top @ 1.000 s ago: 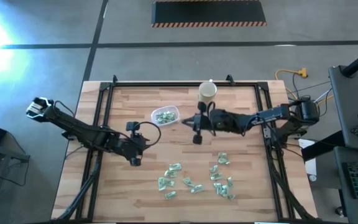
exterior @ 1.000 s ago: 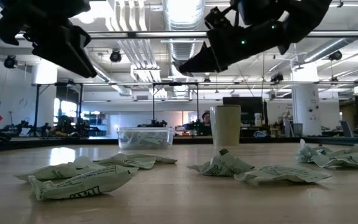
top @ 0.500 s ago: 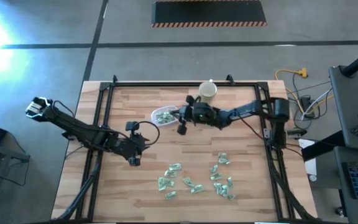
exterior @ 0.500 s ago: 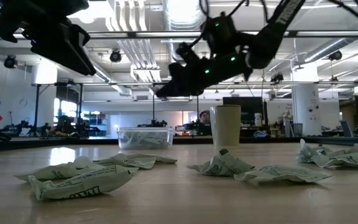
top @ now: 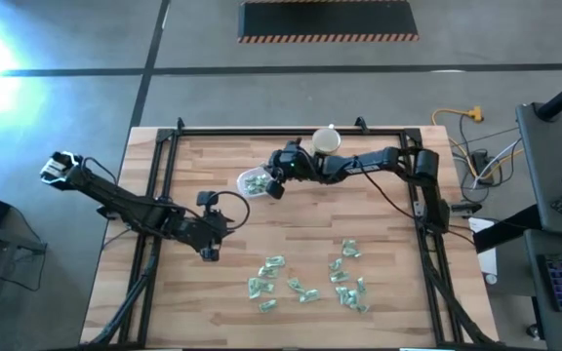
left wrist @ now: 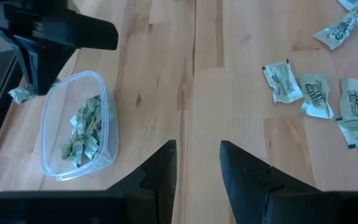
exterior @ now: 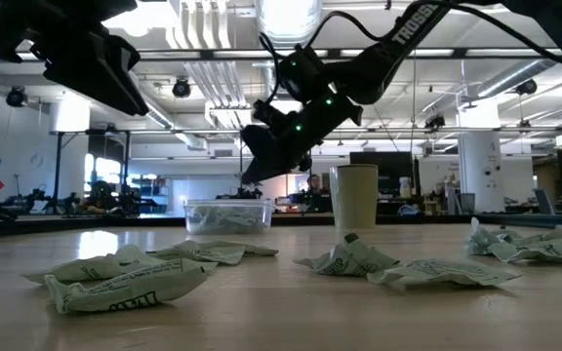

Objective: Pick and place Stevia / Truvia into bins
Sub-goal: Put the stevia packet into the transparent container

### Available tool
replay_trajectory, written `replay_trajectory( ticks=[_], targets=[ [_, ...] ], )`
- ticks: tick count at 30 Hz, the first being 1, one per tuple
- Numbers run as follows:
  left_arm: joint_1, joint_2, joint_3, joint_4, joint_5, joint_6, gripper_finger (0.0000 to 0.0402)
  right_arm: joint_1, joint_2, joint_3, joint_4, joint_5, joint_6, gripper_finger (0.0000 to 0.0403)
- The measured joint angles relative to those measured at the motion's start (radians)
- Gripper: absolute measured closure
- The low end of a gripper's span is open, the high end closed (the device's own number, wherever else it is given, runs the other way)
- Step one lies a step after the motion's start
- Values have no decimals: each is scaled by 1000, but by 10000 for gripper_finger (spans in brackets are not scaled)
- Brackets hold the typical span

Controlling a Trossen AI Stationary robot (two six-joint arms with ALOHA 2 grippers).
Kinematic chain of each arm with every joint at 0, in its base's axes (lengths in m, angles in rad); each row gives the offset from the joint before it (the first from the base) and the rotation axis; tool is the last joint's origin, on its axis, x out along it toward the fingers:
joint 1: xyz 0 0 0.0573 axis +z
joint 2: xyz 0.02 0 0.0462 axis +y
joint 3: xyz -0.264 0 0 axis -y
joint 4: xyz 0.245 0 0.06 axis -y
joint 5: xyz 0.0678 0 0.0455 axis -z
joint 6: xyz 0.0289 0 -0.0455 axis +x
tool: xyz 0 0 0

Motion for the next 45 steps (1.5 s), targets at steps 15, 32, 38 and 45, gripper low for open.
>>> replay_trajectory(
  ticks=[15, 32, 38, 45],
  targets=[
    [0, 0, 0, 1, 0, -2, 294, 3, -2, -1, -24, -22, -37, 348],
    [0, 47, -21, 128, 7, 47, 295, 38, -111, -2, -329, -75, -153, 266],
    [0, 123, -22, 209, 6, 107, 295, 99, -260, -38, -534, -74, -156, 277],
    [0, 232, -23, 413, 51, 268, 294, 216, -464, -173, -534, -74, -160, 290]
  ],
)
